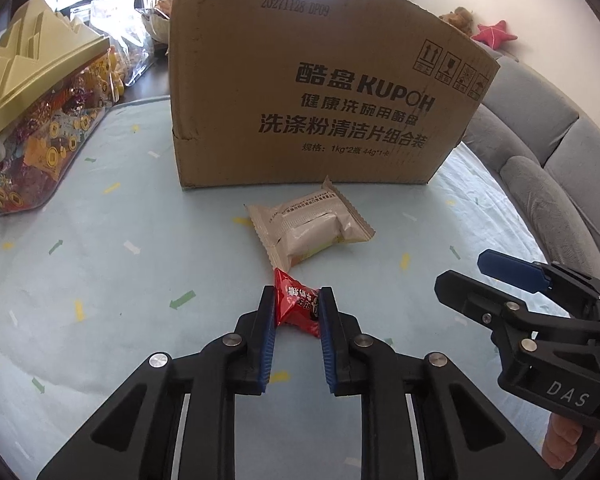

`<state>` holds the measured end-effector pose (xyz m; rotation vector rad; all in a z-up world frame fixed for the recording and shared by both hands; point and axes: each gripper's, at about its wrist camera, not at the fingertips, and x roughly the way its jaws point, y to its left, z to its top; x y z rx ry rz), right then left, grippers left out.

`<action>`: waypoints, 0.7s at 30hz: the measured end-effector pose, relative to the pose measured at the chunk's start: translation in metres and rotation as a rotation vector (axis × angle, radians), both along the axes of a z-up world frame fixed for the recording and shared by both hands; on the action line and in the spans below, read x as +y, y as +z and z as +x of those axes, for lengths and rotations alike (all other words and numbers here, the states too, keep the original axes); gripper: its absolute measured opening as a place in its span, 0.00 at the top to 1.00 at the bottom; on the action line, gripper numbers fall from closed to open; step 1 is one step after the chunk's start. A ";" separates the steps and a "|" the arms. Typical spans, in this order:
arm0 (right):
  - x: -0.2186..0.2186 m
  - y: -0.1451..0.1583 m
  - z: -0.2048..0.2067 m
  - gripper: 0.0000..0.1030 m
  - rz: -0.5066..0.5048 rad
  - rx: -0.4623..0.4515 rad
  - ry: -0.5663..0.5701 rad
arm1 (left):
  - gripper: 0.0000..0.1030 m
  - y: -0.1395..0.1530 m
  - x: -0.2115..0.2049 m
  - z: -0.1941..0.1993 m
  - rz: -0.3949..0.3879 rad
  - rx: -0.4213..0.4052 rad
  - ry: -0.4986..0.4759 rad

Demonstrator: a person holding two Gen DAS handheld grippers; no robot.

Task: Organize snacks
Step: 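Grasp the red candy with left tool while right tool grasps biscuit packet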

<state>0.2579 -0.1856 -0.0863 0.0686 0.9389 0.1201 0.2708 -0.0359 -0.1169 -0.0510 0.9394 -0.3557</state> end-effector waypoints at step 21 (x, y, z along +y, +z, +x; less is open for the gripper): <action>0.050 0.010 0.042 0.43 0.057 -0.036 0.120 | 0.84 0.028 0.059 0.000 -0.056 -0.102 0.101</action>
